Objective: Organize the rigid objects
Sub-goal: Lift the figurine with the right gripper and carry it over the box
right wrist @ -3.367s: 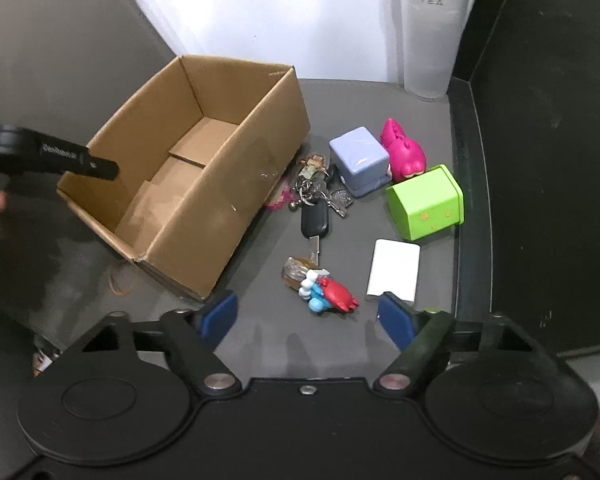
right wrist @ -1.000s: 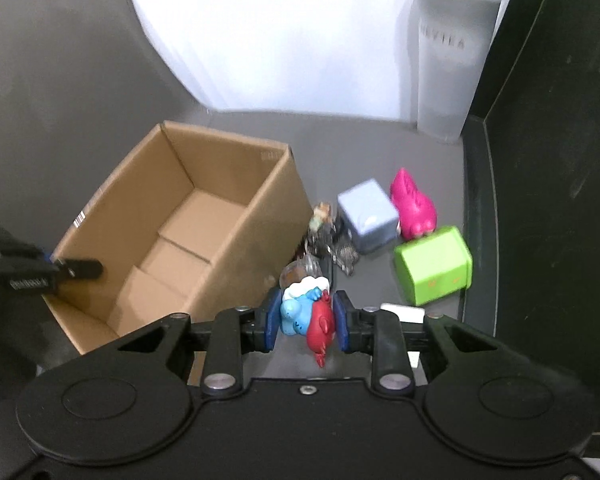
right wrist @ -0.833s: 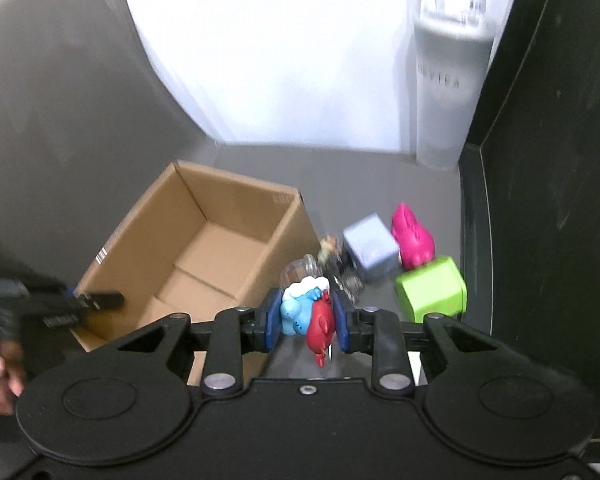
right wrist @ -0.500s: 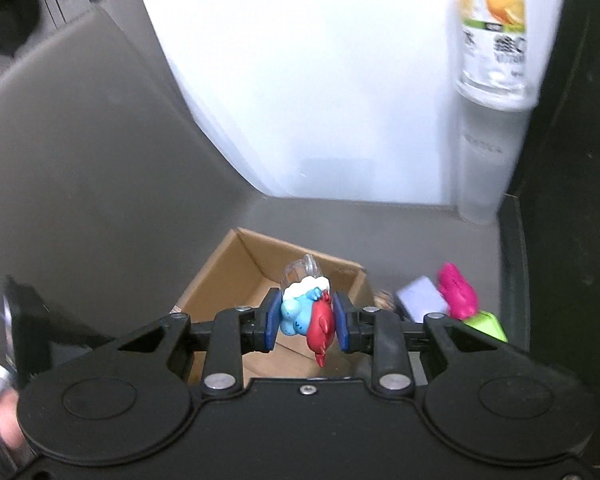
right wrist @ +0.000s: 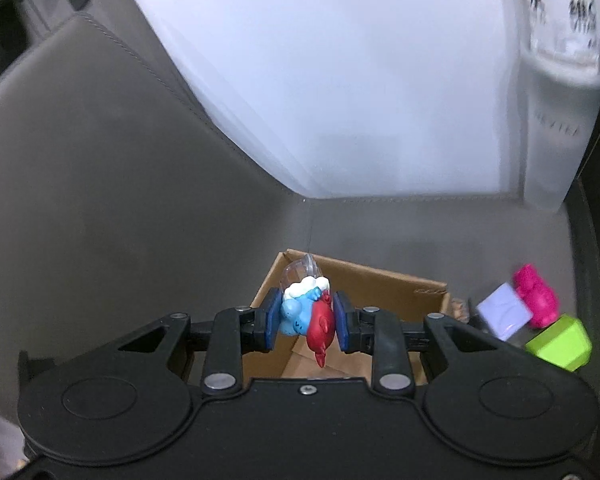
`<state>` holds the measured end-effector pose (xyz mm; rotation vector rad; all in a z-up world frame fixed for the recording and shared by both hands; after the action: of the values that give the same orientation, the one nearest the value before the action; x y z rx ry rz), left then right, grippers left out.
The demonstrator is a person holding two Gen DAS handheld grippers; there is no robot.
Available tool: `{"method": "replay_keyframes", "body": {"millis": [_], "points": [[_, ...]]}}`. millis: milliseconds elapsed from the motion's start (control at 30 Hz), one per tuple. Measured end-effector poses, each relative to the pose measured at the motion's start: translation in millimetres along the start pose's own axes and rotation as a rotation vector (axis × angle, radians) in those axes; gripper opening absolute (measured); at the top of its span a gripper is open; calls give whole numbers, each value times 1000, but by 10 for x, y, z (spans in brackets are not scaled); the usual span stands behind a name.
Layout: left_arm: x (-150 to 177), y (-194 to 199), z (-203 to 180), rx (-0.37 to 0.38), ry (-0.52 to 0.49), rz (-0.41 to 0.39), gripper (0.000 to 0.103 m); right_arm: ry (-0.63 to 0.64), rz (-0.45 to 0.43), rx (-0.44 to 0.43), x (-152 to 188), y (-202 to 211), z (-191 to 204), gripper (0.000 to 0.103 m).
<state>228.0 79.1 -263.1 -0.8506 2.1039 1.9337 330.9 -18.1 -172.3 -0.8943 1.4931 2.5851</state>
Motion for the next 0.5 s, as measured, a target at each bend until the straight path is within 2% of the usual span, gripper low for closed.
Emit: {"method": "replay_keyframes", "body": {"millis": [300,500], "points": [[56,55,3,-62,78,-42,11,-61,59,30,112,-502,-80,28],[110,88,-35,-66,116,-54,11,-94,117,28,155,-761,-38,28]]}}
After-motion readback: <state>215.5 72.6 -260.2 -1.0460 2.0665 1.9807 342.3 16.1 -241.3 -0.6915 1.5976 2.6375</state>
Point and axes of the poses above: each gripper's, at about its wrist camera, not at the fingertips, and y roughly against the way its jaws point, z to its left, x to its underside, the point moved 9 cm from there along -y, roughly the way its jaws point, and after that the axes turned 6 degrees about -y, right-handed, at the moved point
